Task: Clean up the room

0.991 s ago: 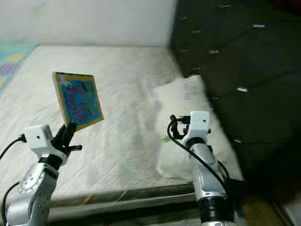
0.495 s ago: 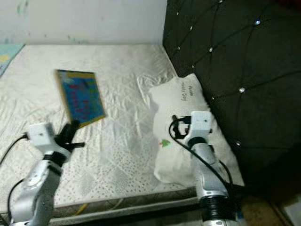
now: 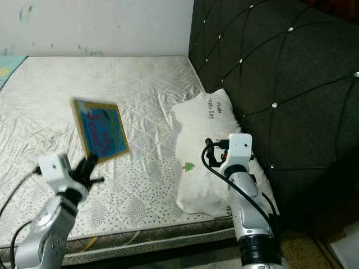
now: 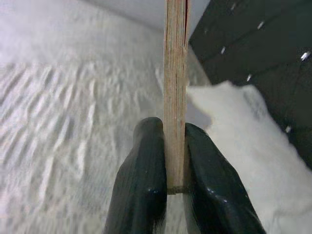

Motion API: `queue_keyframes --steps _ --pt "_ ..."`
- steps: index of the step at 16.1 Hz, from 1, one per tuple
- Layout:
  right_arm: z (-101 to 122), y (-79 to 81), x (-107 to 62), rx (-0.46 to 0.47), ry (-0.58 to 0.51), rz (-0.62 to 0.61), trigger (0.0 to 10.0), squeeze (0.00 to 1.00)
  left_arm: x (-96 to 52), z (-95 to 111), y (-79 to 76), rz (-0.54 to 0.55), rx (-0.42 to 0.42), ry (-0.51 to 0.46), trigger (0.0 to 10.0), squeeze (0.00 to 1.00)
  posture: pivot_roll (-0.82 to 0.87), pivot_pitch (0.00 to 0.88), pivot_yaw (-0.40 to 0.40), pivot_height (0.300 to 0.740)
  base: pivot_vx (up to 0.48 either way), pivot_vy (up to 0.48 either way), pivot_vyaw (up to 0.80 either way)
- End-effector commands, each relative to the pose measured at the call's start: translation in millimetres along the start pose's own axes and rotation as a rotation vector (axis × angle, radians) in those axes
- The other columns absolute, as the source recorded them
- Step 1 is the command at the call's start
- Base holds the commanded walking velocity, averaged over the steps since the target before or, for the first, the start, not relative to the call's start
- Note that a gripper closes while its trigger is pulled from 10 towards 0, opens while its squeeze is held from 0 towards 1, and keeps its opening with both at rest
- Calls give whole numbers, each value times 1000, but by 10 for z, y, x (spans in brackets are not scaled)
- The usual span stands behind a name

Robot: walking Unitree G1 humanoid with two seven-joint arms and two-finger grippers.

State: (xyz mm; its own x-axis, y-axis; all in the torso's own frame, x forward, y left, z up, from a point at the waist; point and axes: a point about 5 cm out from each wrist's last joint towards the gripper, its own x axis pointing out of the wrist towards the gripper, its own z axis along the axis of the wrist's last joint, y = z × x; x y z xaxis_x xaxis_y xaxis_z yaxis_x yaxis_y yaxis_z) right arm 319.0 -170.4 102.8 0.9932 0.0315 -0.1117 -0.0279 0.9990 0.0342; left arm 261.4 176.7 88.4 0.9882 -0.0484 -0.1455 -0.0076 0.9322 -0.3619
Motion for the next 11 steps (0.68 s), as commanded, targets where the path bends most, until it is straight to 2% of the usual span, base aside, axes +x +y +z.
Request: queue_keyframes --steps 1,4,7,8,11 --pt "33 -21 -2 -4 -6 2 10000 0 -17 24 -20 -4 -9 -4 10000 0 36 96 -63 740 0 0 0" --pt "38 28 6 -16 -8 15 10000 0 -44 14 -28 -3 -47 18 10000 0 41 105 -64 740 0 0 0" --pt "16 -8 -16 -29 -2 2 10000 0 -36 -13 -90 -51 -32 58 10000 0 36 109 -56 740 0 0 0" --pt "6 -20 -29 -22 2 -1 10000 0 -37 -21 -121 -70 -65 68 10000 0 33 112 -52 740 0 0 0" --pt "-10 -20 -57 -15 6 -2 10000 0 -43 -24 -149 -91 -45 89 10000 0 29 116 -46 740 0 0 0"
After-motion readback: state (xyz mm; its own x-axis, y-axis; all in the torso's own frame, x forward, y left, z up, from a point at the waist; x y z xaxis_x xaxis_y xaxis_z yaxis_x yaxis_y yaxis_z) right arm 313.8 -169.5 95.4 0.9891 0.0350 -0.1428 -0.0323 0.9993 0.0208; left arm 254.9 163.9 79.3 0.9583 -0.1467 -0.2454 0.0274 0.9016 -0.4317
